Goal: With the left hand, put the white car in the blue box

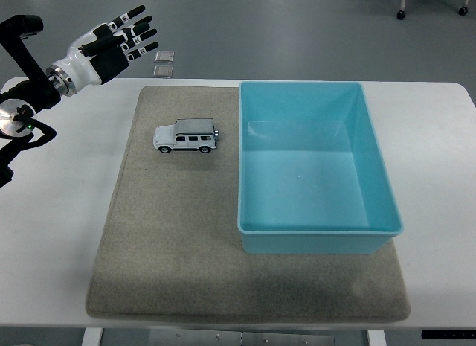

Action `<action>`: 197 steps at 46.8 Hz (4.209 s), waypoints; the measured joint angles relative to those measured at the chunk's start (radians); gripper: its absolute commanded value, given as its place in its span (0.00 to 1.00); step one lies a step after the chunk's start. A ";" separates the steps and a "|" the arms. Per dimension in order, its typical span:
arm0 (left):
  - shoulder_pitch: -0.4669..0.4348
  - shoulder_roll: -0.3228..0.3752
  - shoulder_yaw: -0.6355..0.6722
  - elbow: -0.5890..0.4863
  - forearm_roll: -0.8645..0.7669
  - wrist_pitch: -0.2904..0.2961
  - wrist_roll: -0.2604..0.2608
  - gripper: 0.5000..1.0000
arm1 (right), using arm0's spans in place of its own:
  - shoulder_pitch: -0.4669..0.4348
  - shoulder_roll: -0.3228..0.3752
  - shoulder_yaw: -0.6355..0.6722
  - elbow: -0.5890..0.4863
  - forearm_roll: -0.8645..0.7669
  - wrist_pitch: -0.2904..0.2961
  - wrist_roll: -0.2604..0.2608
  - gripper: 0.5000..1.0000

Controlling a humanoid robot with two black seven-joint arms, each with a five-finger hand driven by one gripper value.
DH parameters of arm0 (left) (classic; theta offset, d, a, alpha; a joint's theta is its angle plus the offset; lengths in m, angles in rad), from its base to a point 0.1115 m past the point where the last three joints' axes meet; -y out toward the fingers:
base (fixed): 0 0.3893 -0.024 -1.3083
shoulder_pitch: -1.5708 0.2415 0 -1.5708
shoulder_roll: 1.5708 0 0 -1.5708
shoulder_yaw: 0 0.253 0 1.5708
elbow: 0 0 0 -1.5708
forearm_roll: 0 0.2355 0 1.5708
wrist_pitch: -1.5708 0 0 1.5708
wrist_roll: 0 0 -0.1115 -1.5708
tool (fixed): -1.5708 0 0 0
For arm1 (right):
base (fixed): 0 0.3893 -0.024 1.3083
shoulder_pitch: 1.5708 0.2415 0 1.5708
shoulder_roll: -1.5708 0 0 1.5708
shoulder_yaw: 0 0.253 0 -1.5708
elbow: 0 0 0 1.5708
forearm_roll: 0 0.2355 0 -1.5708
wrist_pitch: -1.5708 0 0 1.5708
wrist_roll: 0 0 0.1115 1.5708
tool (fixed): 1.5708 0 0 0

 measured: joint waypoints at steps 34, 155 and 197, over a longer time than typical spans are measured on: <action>-0.008 0.006 -0.002 -0.001 0.282 -0.063 -0.061 1.00 | 0.000 0.000 0.000 0.000 0.000 0.000 0.000 0.87; -0.089 0.001 0.219 -0.196 1.780 0.233 -0.236 0.00 | 0.000 0.000 0.000 0.000 0.000 -0.001 0.000 0.87; -0.362 0.011 0.190 -0.309 1.651 0.046 -0.238 0.00 | 0.000 0.000 0.000 0.000 0.000 0.000 0.000 0.87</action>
